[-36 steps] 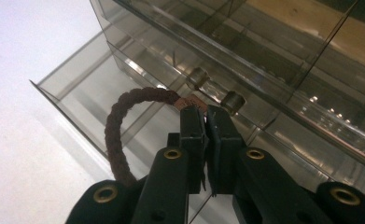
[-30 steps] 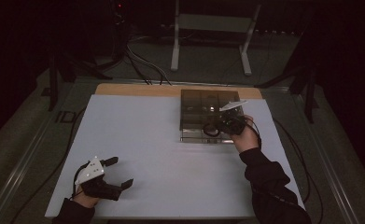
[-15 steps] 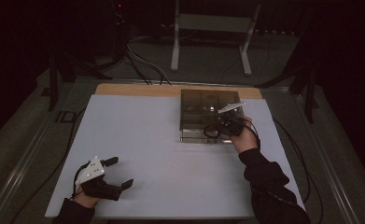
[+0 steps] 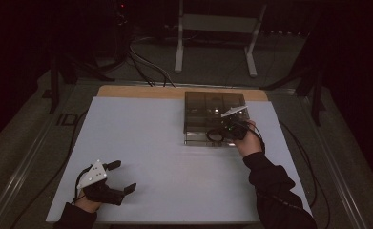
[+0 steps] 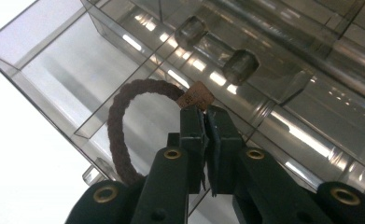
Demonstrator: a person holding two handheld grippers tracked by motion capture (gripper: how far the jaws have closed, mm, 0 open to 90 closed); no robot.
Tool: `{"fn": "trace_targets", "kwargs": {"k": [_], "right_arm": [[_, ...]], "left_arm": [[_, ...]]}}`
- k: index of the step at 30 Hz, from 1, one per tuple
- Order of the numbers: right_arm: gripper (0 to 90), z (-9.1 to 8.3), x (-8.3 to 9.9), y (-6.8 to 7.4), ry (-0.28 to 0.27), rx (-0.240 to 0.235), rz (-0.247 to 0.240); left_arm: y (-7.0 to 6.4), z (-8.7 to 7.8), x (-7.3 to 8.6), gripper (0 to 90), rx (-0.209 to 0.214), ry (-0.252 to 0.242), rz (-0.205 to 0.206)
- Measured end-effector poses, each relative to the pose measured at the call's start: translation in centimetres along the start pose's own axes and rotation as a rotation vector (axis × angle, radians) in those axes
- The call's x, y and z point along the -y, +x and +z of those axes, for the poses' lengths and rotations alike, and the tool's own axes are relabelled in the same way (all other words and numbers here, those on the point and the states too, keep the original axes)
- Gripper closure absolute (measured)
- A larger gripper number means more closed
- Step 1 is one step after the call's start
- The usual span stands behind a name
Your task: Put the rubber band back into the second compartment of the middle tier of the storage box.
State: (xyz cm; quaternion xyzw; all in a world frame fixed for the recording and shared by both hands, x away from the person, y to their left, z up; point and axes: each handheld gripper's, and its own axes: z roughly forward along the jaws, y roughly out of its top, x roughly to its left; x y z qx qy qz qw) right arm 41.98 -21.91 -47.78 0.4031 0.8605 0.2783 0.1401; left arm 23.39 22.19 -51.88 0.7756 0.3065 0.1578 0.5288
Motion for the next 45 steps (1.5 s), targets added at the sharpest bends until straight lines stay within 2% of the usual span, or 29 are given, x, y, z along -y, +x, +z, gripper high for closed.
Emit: {"fn": "trace_targets", "kwargs": {"k": [7, 15, 24, 35, 45], "right_arm": [[85.6, 0.7, 0.0, 0.1, 0.038, 0.0, -0.009], [84.6, 0.7, 0.0, 0.0, 0.043, -0.002, 0.0], [77.2, -0.3, -0.1, -0.4, 0.001, -0.017, 0.034], [63.1, -2.1, -0.6, 0.2, -0.06, -0.027, 0.034], [36.3, -3.9, -0.8, 1.5, -0.126, -0.017, 0.038]], "left_arm": [[0.1, 0.0, 0.0, 0.4, -0.001, 0.001, -0.001], [0.0, 0.0, 0.0, 0.4, 0.001, 0.0, 0.001], [0.0, 0.0, 0.0, 0.4, 0.0, 0.0, -0.001], [0.0, 0.0, 0.0, 0.4, -0.002, 0.0, 0.0], [0.0, 0.0, 0.0, 0.4, 0.0, 0.0, 0.001]]}}
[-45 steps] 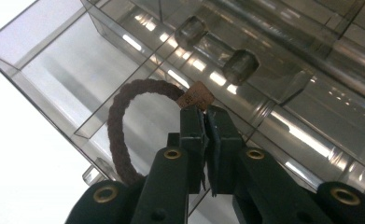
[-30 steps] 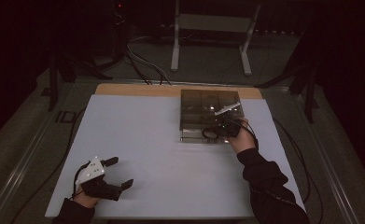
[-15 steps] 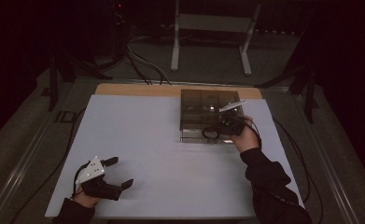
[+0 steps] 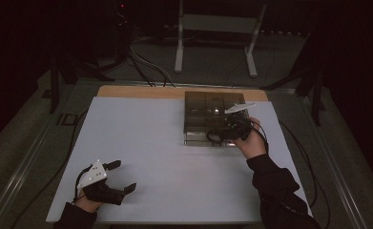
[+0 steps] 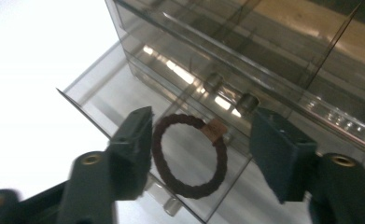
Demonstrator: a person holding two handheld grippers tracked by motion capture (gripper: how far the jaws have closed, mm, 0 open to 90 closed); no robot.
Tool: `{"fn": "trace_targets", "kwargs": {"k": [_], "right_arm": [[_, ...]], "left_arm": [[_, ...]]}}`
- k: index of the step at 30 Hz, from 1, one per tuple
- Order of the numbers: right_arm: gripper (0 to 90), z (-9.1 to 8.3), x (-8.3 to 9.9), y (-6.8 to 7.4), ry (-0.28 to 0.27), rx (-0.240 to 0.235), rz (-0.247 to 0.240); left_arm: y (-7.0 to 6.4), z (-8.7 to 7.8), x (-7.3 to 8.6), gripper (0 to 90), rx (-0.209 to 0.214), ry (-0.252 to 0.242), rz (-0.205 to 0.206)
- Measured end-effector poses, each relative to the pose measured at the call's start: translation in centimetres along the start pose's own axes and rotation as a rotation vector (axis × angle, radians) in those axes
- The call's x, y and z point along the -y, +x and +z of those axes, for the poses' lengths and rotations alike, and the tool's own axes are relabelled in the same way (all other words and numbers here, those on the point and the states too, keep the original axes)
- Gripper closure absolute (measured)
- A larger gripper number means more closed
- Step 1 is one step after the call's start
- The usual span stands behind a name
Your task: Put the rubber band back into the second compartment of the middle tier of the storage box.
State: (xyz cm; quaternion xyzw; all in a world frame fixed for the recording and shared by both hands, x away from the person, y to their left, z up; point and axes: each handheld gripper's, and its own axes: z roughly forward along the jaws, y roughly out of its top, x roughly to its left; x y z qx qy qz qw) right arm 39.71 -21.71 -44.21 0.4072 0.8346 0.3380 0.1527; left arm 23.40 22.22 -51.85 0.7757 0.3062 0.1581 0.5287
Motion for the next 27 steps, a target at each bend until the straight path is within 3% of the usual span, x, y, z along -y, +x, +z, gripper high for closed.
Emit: {"fn": "trace_targets", "kwargs": {"k": [6, 7, 13, 27], "right_arm": [[21.4, -0.9, -0.2, 0.6, -0.04, 0.003, 0.015], [16.0, -1.2, -0.3, 0.8, -0.052, -0.004, 0.024], [2.8, -2.4, -0.4, 1.4, -0.093, -0.048, 0.01], [0.0, -4.6, 1.2, 1.9, -0.199, -0.012, 0.022]], "left_arm": [[0.0, 0.0, 0.0, 0.4, 0.0, -0.001, 0.0], [0.0, 0.0, 0.0, 0.4, 0.001, -0.001, 0.001], [-0.1, 0.1, 0.0, 0.3, 0.002, -0.001, 0.003], [-0.1, 0.0, 0.0, 0.4, 0.001, -0.005, 0.0]]}}
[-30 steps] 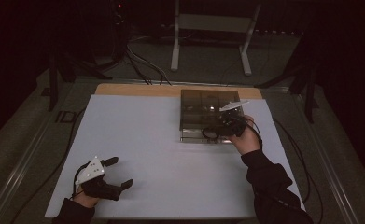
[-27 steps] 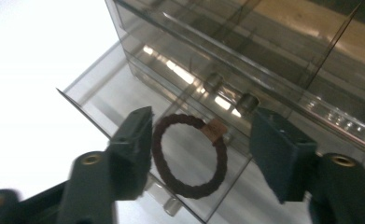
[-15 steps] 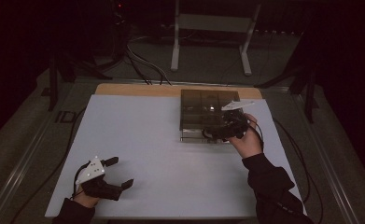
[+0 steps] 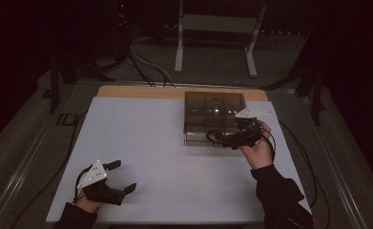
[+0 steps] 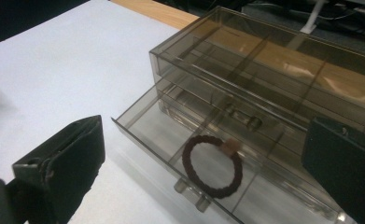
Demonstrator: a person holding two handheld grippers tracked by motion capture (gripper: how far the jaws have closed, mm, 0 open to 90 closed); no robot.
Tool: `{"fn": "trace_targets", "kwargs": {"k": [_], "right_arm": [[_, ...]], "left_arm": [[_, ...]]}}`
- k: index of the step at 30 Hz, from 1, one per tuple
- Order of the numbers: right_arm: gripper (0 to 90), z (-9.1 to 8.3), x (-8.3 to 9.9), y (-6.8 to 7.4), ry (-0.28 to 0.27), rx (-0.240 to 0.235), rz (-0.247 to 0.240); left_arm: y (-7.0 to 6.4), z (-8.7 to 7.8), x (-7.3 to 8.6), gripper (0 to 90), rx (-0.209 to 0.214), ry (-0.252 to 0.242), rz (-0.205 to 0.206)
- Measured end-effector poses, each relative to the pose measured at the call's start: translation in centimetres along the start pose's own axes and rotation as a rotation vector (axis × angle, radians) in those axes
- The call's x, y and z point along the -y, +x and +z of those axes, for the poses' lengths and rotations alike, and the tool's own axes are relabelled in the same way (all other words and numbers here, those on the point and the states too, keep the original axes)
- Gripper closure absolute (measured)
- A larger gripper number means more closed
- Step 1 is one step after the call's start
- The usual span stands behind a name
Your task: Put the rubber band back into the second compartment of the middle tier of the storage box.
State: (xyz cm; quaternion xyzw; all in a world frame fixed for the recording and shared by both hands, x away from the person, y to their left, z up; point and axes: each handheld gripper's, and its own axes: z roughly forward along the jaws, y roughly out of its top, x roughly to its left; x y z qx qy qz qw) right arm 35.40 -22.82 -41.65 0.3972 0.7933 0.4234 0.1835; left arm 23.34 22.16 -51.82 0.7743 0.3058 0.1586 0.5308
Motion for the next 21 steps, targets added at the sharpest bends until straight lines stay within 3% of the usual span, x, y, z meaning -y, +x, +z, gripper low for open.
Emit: {"fn": "trace_targets", "kwargs": {"k": [14, 21], "right_arm": [[0.0, -1.1, 3.1, 0.5, -0.036, 0.035, -0.014], [0.0, -1.4, 5.1, 0.5, -0.04, 0.026, 0.002]], "left_arm": [[-0.1, 0.0, 0.0, 0.4, 0.002, 0.004, 0.008], [-0.1, 0.0, 0.0, 0.4, 0.001, 0.002, 0.007]]}}
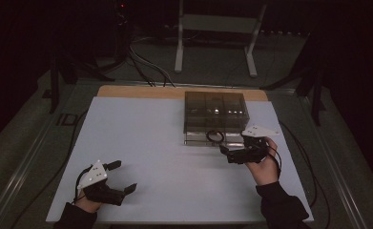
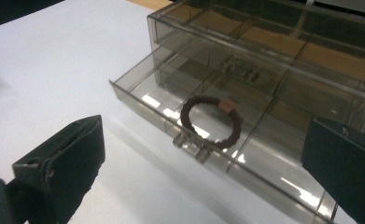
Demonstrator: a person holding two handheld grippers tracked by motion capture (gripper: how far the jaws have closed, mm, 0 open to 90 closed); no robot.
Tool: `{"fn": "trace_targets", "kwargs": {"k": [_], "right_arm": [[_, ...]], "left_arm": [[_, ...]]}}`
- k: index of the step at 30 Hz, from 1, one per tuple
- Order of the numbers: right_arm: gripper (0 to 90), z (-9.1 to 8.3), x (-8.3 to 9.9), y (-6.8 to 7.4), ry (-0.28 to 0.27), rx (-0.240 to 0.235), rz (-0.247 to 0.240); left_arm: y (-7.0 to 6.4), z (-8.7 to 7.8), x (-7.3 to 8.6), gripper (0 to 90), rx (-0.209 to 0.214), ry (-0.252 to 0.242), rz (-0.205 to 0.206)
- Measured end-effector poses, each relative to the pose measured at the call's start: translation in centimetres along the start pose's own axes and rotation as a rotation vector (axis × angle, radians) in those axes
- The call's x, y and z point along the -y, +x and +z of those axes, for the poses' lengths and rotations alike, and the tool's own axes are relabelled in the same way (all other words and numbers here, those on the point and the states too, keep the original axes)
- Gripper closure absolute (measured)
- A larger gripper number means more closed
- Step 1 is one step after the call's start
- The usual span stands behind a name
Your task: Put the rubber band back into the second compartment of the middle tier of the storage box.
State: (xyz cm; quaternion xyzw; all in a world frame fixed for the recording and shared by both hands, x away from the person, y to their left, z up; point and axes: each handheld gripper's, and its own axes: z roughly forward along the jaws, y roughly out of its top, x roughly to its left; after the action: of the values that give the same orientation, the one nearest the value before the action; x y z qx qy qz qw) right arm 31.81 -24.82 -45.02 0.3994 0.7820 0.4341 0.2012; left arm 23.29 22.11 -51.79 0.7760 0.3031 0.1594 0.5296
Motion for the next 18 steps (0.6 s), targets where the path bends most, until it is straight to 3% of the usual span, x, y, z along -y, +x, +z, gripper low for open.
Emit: {"fn": "trace_targets", "kwargs": {"k": [18], "right_arm": [[0.0, -0.7, 4.7, -0.2, 0.026, -0.023, 0.041]], "left_arm": [[0.0, 0.0, 0.0, 0.4, 0.002, -0.001, -0.001]]}}
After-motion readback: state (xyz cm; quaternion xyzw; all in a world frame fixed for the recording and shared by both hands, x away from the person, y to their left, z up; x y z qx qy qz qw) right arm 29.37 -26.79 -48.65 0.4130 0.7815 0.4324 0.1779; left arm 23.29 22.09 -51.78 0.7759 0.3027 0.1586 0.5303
